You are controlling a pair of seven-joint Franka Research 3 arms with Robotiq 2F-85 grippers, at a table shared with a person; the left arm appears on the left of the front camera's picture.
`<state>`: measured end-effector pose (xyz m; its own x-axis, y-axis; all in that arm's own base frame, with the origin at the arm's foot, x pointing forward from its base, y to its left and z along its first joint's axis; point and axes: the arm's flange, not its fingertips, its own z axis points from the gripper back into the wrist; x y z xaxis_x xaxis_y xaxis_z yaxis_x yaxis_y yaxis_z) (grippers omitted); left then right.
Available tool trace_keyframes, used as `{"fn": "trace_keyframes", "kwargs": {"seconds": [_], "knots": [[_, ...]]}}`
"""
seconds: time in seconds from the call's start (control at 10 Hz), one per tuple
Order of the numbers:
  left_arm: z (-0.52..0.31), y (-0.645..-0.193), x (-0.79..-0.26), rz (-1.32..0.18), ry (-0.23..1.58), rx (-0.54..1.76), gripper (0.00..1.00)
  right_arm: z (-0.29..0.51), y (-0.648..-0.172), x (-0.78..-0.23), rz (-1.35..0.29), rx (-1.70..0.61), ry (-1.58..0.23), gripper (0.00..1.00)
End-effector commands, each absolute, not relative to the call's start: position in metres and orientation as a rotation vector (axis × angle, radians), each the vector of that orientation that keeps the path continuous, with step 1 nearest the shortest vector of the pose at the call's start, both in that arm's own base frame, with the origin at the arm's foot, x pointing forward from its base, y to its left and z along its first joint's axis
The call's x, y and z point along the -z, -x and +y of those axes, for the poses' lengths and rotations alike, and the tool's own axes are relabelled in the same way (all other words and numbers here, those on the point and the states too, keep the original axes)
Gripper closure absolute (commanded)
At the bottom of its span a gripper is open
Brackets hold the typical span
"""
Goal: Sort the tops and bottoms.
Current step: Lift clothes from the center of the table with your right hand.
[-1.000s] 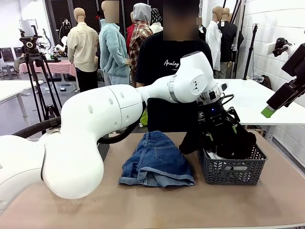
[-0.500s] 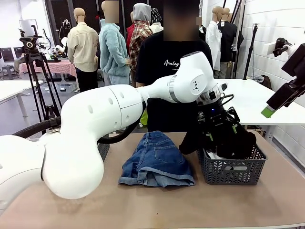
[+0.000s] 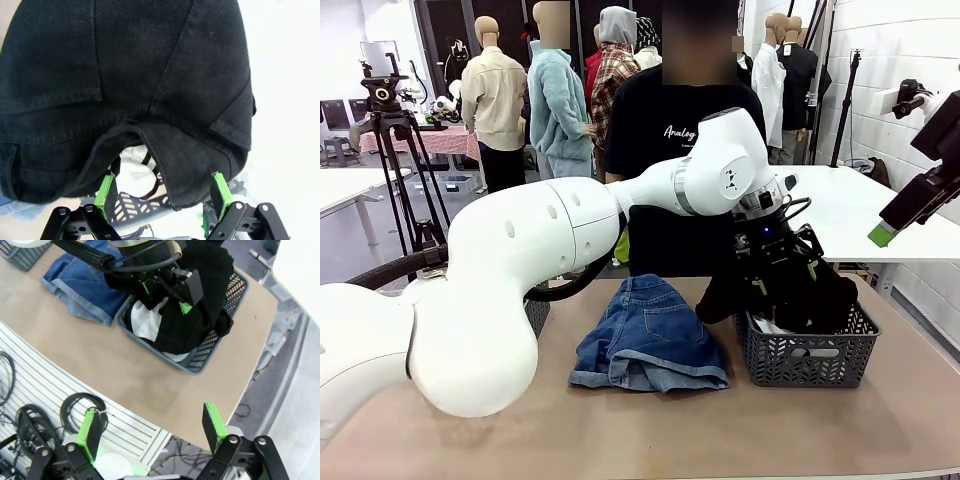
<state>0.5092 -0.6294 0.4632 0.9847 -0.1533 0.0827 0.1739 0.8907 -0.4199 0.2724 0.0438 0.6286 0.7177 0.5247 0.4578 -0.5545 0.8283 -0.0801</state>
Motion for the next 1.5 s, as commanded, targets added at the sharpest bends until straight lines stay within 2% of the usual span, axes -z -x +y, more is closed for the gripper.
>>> {"fn": "trace_keyframes", "kwargs": {"seconds": [0.0, 0.1, 0.4, 0.6, 0.8, 0.9, 1.0, 1.4], "knots": [[-0.603, -0.465, -0.505, -0.122, 0.303, 0.188, 0.04, 0.044, -0.272, -0.628, -0.475, -0.595, -0.058, 0.00], [-0.591, -0.452, -0.520, -0.120, 0.225, 0.170, 0.04, 0.044, -0.272, -0.628, -0.475, -0.595, -0.058, 0.00], [-0.550, -0.400, -0.561, -0.090, 0.155, 0.253, 0.04, 0.044, -0.272, -0.628, -0.475, -0.595, -0.058, 0.00], [-0.506, -0.375, -0.568, -0.075, 0.089, 0.186, 0.04, 0.044, -0.272, -0.628, -0.475, -0.595, -0.058, 0.00], [-0.473, -0.354, -0.569, -0.140, 0.142, 0.127, 0.04, 0.044, -0.272, -0.628, -0.475, -0.595, -0.058, 0.00], [-0.476, -0.356, -0.569, -0.177, 0.179, -0.011, 0.04, 0.044, -0.272, -0.628, -0.475, -0.595, -0.058, 0.00], [-0.563, -0.420, -0.634, -0.070, 0.121, 0.167, 0.04, 0.044, -0.272, -0.628, -0.475, -0.595, -0.058, 0.00], [-0.563, -0.420, -0.634, -0.070, 0.121, 0.167, 0.04, 0.044, -0.272, -0.628, -0.475, -0.595, -0.058, 0.00]]}}
